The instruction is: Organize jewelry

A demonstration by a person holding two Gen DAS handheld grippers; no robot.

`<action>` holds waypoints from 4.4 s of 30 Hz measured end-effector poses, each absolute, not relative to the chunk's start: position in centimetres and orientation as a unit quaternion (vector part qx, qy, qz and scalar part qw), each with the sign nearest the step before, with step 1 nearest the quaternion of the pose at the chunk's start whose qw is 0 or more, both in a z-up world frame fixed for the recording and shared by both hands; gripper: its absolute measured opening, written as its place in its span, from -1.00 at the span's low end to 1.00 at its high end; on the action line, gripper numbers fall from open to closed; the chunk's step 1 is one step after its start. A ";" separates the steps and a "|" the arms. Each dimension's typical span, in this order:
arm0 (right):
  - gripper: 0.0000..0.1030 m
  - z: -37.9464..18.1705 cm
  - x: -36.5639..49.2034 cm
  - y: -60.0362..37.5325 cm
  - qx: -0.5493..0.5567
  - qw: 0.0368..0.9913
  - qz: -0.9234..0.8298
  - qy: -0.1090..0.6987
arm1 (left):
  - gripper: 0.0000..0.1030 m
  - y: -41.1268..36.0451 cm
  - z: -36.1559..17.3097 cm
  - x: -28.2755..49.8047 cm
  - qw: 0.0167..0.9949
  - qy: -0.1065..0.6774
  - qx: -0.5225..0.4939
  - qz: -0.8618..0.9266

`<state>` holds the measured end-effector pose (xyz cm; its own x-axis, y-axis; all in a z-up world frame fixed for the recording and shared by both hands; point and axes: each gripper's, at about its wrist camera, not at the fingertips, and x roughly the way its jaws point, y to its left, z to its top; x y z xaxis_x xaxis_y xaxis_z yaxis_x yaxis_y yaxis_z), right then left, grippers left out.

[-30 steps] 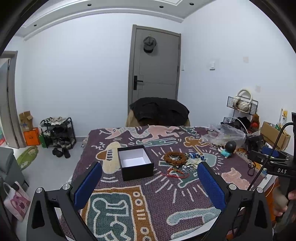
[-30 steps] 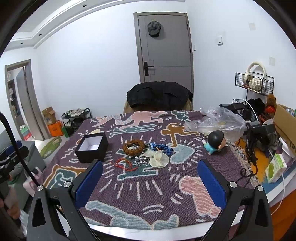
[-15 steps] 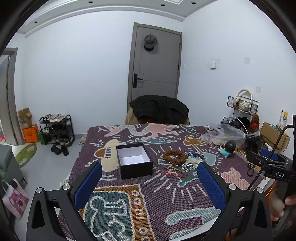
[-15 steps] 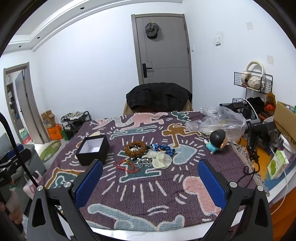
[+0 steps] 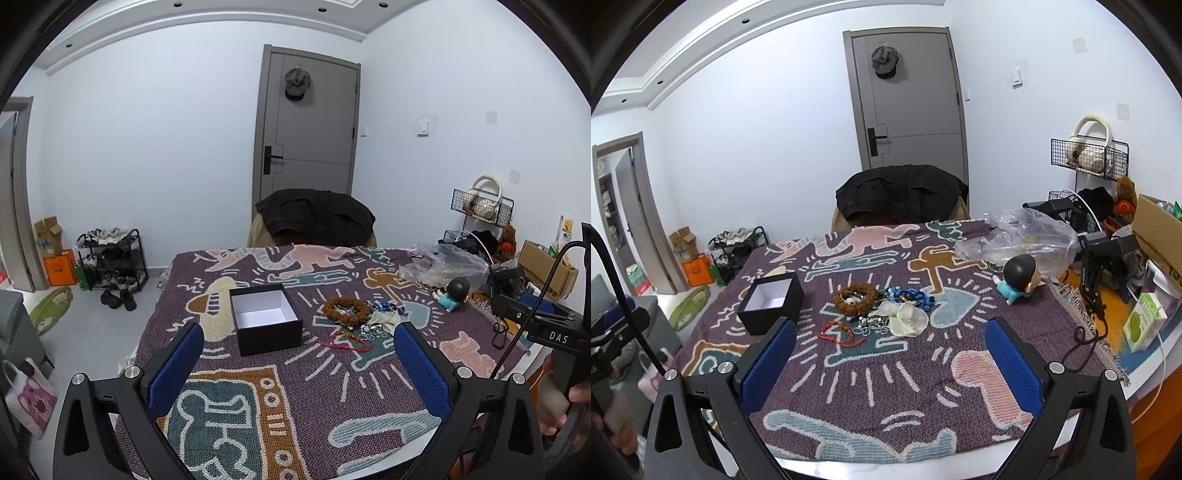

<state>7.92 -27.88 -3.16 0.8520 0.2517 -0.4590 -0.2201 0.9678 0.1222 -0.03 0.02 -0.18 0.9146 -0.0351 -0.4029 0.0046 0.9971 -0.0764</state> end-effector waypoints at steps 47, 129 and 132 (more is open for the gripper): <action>0.53 -8.8 16.2 -31.8 0.081 0.937 0.104 0.324 | 0.23 -6.6 -7.7 14.7 0.928 0.347 -0.056 -0.124; -0.95 -5.3 24.9 -23.3 0.030 0.925 0.177 0.336 | -0.87 4.7 -6.3 22.4 0.923 0.356 -0.137 -0.045; -0.95 -4.2 24.7 -22.4 0.026 0.927 0.185 0.325 | -0.87 5.5 -6.8 22.9 0.922 0.358 -0.141 -0.046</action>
